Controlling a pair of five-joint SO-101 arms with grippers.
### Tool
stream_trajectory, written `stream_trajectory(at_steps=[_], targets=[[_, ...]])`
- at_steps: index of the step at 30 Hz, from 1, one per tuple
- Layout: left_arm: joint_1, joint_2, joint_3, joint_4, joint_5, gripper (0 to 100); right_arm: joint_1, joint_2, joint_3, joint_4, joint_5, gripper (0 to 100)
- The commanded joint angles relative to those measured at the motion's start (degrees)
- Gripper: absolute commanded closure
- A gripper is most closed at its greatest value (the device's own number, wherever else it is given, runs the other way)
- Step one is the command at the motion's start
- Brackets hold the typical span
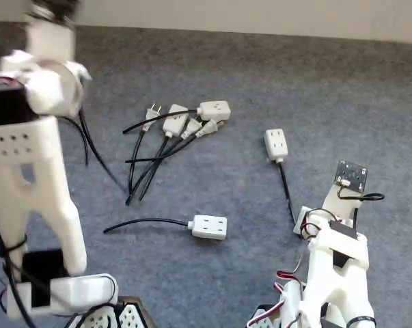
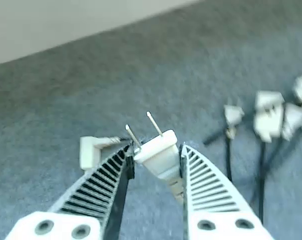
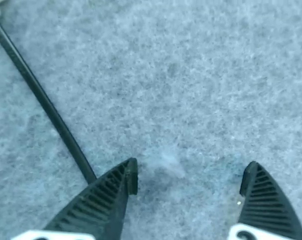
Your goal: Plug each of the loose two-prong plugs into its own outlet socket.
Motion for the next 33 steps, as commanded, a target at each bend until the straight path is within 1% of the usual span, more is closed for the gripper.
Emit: stream_trajectory(at_steps=[1, 2, 4, 5, 7, 8, 9, 11, 13, 16, 18, 20, 23, 26, 30, 33], targets=[[-0.48, 3.74, -14.90, 7.74, 6.15, 99, 3.38, -1.98, -0.57, -0.57, 0.26, 67.5], [2.33, 4.00, -15.69, 11.08, 6.15, 99, 5.14, -1.98, -0.66, -0.57, 0.26, 67.5], [10.24, 4.79, -14.29, 17.14, 2.73, 99, 7.25, -1.98, -1.71, -0.22, 0.26, 69.0], [14.90, 4.88, -10.68, 18.11, 0.00, 99, 7.60, -1.98, -3.38, 1.71, 0.44, 72.4], [22.46, 5.14, -3.30, 17.67, -4.31, 99, 8.31, -1.98, -7.78, 8.22, 0.97, 83.5], [26.33, 5.32, 0.31, 17.67, -6.07, 99, 9.54, -1.98, -10.77, 11.47, 2.46, 88.6], [30.11, 5.67, 4.00, 17.58, -7.38, 99, 11.30, -1.98, -13.93, 14.46, 5.10, 90.7], [37.14, 7.08, 10.24, 17.41, -9.23, 99, 16.40, -1.98, -21.05, 19.56, 8.97, 89.4], [43.74, 9.27, 13.58, 17.32, -10.02, 99, 22.99, -1.98, -27.30, 23.43, 10.11, 87.8], [51.91, 14.99, 13.76, 17.32, -11.87, 99, 31.96, -1.98, -34.24, 25.19, 11.43, 87.4], [56.31, 19.47, 11.74, 17.32, -13.54, 99, 36.26, -1.98, -36.53, 25.19, 12.66, 87.4], [60.26, 24.66, 9.19, 17.23, -15.38, 99, 39.52, -1.98, -36.79, 25.10, 14.24, 87.4], [64.31, 32.04, 4.00, 17.23, -15.30, 99, 42.86, -1.80, -36.44, 25.10, 16.18, 87.4], [66.07, 37.41, -2.24, 17.05, -14.95, 99, 45.67, -1.89, -34.59, 22.11, 17.32, 87.4], [67.21, 38.99, -8.04, 17.23, -11.87, 89, 46.81, -1.89, -30.55, 16.75, 17.41, 87.4], [67.91, 38.90, -10.33, 17.32, -11.87, 87, 46.37, -1.89, -28.62, 15.16, 17.41, 87.4]])
